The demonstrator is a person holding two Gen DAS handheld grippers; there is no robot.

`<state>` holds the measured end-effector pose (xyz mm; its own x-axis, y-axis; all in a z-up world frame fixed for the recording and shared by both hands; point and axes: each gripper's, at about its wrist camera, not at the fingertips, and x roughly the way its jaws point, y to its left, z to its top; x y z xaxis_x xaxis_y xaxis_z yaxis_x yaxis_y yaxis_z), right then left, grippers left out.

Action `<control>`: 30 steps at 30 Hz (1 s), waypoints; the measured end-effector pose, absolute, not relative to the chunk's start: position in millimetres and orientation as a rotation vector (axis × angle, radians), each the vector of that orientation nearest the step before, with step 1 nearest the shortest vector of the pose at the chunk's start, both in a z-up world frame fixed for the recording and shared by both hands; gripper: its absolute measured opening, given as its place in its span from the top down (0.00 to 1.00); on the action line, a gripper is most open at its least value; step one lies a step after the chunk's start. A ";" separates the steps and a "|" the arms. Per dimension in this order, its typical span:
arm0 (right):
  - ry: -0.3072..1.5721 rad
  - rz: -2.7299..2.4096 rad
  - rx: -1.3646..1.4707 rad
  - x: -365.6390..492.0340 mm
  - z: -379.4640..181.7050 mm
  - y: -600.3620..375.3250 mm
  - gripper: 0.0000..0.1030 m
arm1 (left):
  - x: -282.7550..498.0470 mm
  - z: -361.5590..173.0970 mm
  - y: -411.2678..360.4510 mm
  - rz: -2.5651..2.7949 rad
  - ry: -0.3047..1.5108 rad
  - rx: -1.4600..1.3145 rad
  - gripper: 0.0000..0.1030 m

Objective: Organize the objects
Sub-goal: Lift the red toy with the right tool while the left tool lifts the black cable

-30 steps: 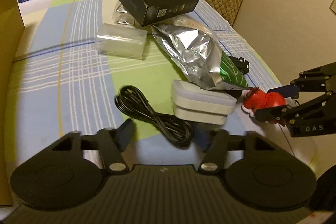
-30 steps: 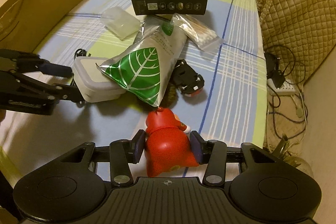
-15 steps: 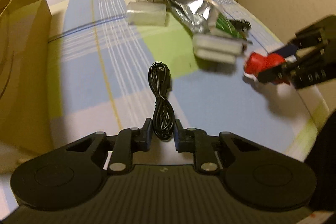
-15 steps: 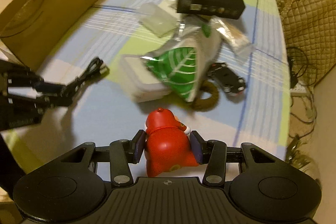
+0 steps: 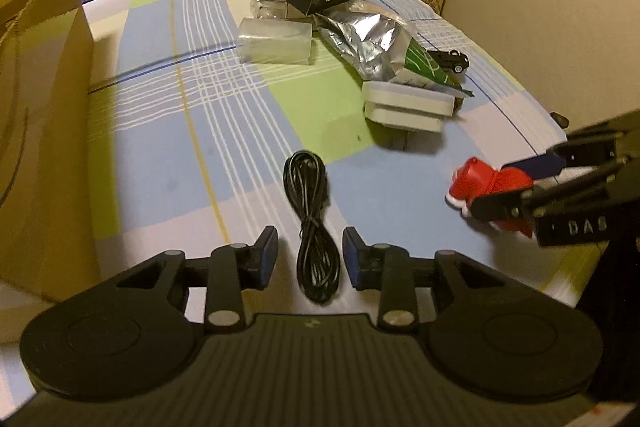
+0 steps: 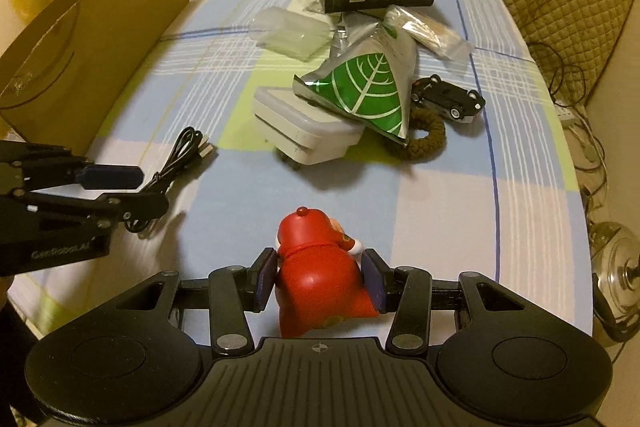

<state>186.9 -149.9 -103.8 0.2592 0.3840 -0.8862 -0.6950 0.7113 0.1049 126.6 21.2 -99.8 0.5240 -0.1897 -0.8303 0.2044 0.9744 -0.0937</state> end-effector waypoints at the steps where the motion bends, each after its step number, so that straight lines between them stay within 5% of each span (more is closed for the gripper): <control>1: 1.082 0.749 -0.330 187.2 -104.7 -150.7 0.58 | 129.3 -101.0 20.7 -0.237 0.994 0.015 0.71; 7: 1.081 0.743 -0.338 188.0 -109.3 -147.9 0.57 | 138.9 -104.4 13.4 -0.262 1.010 0.042 0.72; 11: 1.084 0.741 -0.318 189.1 -109.8 -149.8 0.57 | 140.7 -108.0 10.2 -0.253 1.027 0.049 0.84; 30: 1.024 0.678 -0.260 163.5 -89.5 -159.2 0.58 | 108.3 -86.4 11.7 -0.213 0.999 0.005 0.90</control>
